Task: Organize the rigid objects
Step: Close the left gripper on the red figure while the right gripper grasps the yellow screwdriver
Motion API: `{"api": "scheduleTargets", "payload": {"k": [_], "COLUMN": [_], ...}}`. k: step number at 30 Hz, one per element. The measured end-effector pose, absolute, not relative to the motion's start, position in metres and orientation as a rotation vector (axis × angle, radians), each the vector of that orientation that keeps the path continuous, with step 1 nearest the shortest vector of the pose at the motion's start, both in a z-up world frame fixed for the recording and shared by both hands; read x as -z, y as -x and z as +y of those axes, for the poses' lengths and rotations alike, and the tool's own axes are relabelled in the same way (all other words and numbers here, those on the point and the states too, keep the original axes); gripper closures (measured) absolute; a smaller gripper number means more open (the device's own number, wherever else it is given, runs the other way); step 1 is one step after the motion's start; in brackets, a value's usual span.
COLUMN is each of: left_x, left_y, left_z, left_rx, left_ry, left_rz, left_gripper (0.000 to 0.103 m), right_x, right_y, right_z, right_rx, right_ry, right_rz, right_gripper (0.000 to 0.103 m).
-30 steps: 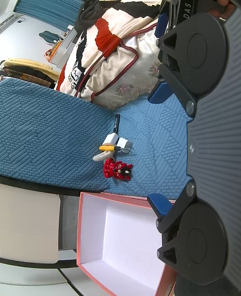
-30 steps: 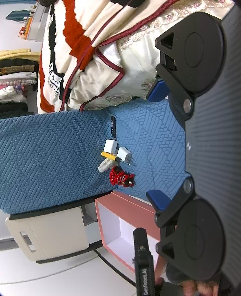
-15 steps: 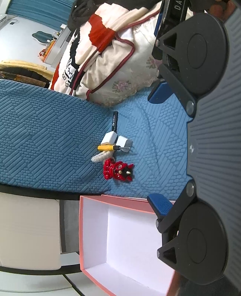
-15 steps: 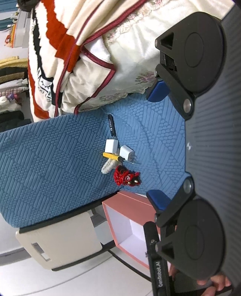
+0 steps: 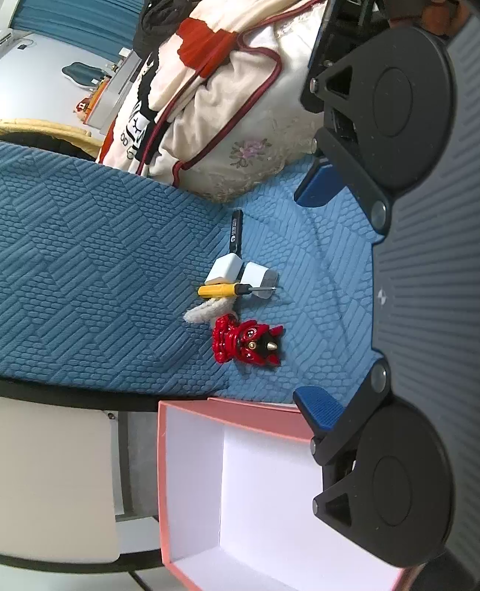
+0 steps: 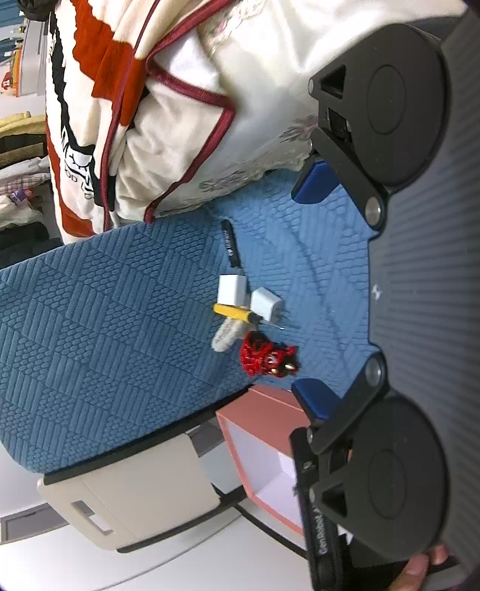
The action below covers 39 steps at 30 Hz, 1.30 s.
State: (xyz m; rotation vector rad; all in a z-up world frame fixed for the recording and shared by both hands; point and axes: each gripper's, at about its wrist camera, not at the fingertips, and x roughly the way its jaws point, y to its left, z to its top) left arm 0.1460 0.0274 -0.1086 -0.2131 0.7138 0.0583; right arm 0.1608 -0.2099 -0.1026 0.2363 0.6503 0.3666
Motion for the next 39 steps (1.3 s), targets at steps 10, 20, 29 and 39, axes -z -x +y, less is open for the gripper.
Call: {"api": "scheduleTargets", "payload": {"k": [10, 20, 29, 39], "left_x": [0.123, 0.144, 0.176, 0.203], "left_y": [-0.184, -0.222, -0.263, -0.294], "left_z": [0.041, 0.035, 0.035, 0.038], "left_rx": [-0.070, -0.029, -0.061, -0.115], "left_ry": [0.197, 0.140, 0.092, 0.020], "left_rz": [0.665, 0.689, 0.732, 0.780], "left_gripper": [0.000, 0.005, 0.016, 0.025], "right_x": [0.109, 0.126, 0.144, 0.177], "right_y": [-0.193, -0.235, -0.284, -0.341], "right_z": [-0.194, -0.178, -0.184, -0.149], "right_rx": [-0.375, -0.438, -0.470, -0.538], "right_ry": [-0.257, -0.269, -0.437, -0.510], "right_rz": [0.608, 0.658, 0.674, 0.861], "right_gripper": [0.007, 0.023, 0.022, 0.034]}}
